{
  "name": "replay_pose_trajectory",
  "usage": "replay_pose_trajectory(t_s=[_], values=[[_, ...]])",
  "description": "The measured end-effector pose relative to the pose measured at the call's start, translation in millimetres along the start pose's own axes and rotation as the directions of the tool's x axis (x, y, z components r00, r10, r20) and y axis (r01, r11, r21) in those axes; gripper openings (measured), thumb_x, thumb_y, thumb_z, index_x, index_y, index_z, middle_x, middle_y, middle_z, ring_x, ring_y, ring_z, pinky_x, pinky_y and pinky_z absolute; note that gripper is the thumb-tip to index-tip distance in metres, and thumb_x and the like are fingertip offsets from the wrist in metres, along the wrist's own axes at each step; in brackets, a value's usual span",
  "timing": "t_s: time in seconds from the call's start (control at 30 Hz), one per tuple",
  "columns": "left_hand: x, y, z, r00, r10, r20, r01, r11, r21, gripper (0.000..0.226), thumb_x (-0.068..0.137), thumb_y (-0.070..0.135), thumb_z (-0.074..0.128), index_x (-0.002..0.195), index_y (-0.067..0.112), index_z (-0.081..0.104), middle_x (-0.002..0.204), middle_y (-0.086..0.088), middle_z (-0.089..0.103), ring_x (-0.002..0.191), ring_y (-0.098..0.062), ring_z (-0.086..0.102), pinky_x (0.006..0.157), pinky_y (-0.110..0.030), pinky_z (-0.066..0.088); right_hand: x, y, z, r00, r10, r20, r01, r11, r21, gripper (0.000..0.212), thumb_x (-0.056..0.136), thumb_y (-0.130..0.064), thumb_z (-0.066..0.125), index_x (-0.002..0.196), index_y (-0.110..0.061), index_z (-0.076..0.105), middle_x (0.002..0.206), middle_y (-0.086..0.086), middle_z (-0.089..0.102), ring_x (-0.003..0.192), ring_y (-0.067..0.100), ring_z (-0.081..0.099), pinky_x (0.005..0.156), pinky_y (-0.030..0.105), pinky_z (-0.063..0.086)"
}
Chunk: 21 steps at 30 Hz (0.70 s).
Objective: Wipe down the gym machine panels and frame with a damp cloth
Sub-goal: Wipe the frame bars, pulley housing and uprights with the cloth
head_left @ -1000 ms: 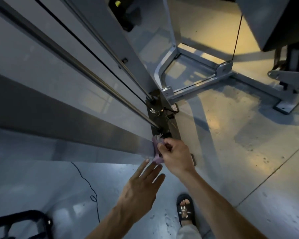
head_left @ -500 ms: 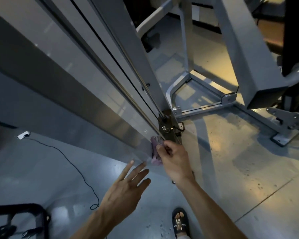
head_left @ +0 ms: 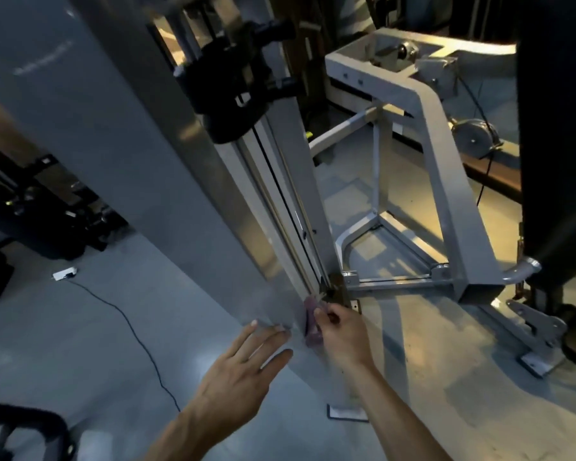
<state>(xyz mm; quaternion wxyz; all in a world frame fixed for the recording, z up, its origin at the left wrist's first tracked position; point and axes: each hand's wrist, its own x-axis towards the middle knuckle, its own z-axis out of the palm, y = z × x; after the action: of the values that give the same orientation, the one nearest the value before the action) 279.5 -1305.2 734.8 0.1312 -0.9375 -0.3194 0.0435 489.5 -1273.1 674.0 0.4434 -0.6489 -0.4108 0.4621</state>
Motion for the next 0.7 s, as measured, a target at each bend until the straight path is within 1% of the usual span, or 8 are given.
replay_pose_trajectory(t_s=[0.1,0.2,0.27,0.33,0.43,0.57,0.63,0.7], values=[[-3.2,-8.4,-28.8,0.987,-0.044,-0.153,0.05,0.998,0.037,0.067,0.078,0.003,0.048,0.142,0.014,0.063,0.156,-0.005,0.051,0.147,-0.028,0.045,0.123,-0.051,0.028,-6.5,-16.1,1.0,0.999,0.017,-0.029,-0.016,0.999,0.028,0.023,0.098,-0.027,0.065,0.079,-0.016,0.071,0.076,0.001,0.074,0.073,0.02,0.07,0.068,0.033,0.053],[-3.3,-18.1,-50.7,0.96,-0.071,-0.273,0.1,0.99,0.095,0.077,0.079,-0.001,0.046,0.155,0.009,0.046,0.167,-0.005,0.034,0.153,-0.028,0.035,0.124,-0.052,0.028,-15.0,-32.8,0.0,0.998,-0.044,-0.046,0.05,0.988,0.144,0.024,0.098,-0.029,0.068,0.077,-0.018,0.072,0.072,-0.001,0.074,0.07,0.018,0.072,0.07,0.042,0.06],[-2.0,-23.1,-60.0,0.945,-0.072,-0.318,0.119,0.984,0.131,0.082,0.08,-0.002,0.045,0.16,0.007,0.034,0.17,-0.007,0.028,0.155,-0.027,0.032,0.124,-0.053,0.027,-20.0,-39.2,-1.9,0.997,-0.066,-0.047,0.073,0.982,0.173,0.026,0.097,-0.034,0.068,0.076,-0.019,0.071,0.071,-0.001,0.074,0.07,0.02,0.073,0.07,0.046,0.061],[-1.6,-24.8,-66.4,0.94,-0.061,-0.335,0.125,0.977,0.174,0.085,0.081,-0.001,0.047,0.162,0.006,0.026,0.17,-0.008,0.026,0.155,-0.029,0.03,0.124,-0.054,0.027,-19.8,-37.7,-0.5,0.997,-0.039,-0.06,0.047,0.991,0.123,0.028,0.095,-0.038,0.067,0.076,-0.018,0.071,0.07,0.001,0.074,0.068,0.021,0.073,0.07,0.05,0.06],[0.3,-27.2,-82.0,0.921,-0.085,-0.38,0.168,0.967,0.19,0.083,0.083,0.0,0.047,0.162,0.004,0.023,0.17,-0.01,0.024,0.156,-0.033,0.027,0.124,-0.055,0.027,-20.5,-48.1,-1.8,0.998,-0.009,-0.061,0.013,0.997,0.07,0.026,0.097,-0.029,0.067,0.075,-0.016,0.071,0.07,0.0,0.073,0.068,0.017,0.071,0.071,0.044,0.059],[10.2,-37.4,-111.0,0.876,-0.147,-0.46,0.261,0.946,0.193,0.076,0.089,0.007,0.049,0.161,0.002,0.026,0.172,-0.011,0.02,0.157,-0.034,0.022,0.128,-0.052,0.018,-25.0,-75.5,-9.0,0.993,-0.093,-0.066,0.097,0.994,0.056,0.028,0.097,-0.031,0.066,0.073,-0.017,0.068,0.069,-0.003,0.072,0.067,0.01,0.068,0.067,0.032,0.054],[14.7,-39.7,-120.6,0.863,-0.138,-0.486,0.264,0.943,0.201,0.073,0.089,0.006,0.051,0.159,0.0,0.03,0.171,-0.013,0.022,0.157,-0.036,0.023,0.127,-0.054,0.02,-25.5,-76.6,-11.9,0.994,-0.088,-0.06,0.091,0.995,0.045,0.032,0.098,-0.032,0.065,0.07,-0.018,0.065,0.068,-0.002,0.07,0.068,0.013,0.068,0.067,0.033,0.053],[16.0,-40.6,-125.1,0.861,-0.125,-0.493,0.259,0.942,0.214,0.073,0.088,0.005,0.051,0.158,-0.001,0.032,0.17,-0.013,0.023,0.157,-0.036,0.024,0.126,-0.055,0.022,-25.1,-71.3,-10.7,0.996,-0.06,-0.061,0.062,0.998,0.018,0.033,0.097,-0.034,0.066,0.067,-0.019,0.065,0.068,-0.001,0.072,0.069,0.018,0.07,0.069,0.037,0.058]])
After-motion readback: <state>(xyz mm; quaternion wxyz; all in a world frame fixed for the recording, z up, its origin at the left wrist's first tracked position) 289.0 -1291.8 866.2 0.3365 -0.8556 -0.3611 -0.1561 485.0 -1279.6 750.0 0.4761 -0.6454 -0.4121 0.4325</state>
